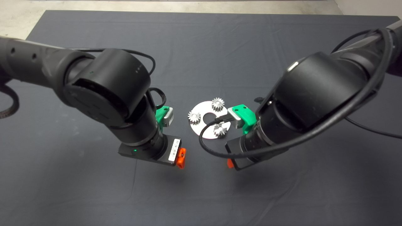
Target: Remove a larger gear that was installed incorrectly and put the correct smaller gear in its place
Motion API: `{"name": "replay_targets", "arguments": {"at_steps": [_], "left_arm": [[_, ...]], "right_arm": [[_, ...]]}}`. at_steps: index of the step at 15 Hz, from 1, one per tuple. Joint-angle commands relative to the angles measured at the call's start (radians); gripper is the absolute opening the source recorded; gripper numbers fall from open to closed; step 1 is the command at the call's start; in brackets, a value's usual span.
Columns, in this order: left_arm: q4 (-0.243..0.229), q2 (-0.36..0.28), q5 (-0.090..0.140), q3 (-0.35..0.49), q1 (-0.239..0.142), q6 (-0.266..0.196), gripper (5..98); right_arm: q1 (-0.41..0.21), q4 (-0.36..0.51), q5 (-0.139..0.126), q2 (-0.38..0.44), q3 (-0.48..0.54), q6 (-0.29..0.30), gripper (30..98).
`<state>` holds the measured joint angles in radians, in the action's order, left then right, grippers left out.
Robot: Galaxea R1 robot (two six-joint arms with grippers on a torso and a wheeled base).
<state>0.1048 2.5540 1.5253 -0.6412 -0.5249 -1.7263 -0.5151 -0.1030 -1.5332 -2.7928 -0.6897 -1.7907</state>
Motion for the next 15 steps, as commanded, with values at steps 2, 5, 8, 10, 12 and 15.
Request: {"name": "replay_targets", "arguments": {"at_steps": [2,5,8,10,12,15], "left_arm": [[-0.013,-0.013,0.044,0.109,-0.023,-0.096,93.8],[-0.013,-0.031,0.042,0.153,-0.023,-0.131,93.8],[-0.013,-0.034,0.042,0.205,-0.023,-0.186,93.8],[-0.013,-0.036,0.042,0.259,-0.023,-0.240,93.8],[-0.037,-0.034,0.044,0.275,-0.023,-0.271,93.8],[-0.048,-0.030,0.039,0.278,-0.023,-0.274,93.8]], "right_arm": [[-0.023,0.029,-0.125,-0.023,0.094,-0.094,58.4],[-0.023,0.029,-0.125,-0.021,0.154,-0.156,58.4],[-0.023,0.029,-0.125,-0.025,0.212,-0.216,58.4],[-0.023,0.029,-0.125,-0.028,0.260,-0.267,58.4],[-0.023,0.031,-0.125,-0.028,0.296,-0.308,58.4],[-0.023,0.031,-0.117,-0.047,0.331,-0.364,58.4]]}}
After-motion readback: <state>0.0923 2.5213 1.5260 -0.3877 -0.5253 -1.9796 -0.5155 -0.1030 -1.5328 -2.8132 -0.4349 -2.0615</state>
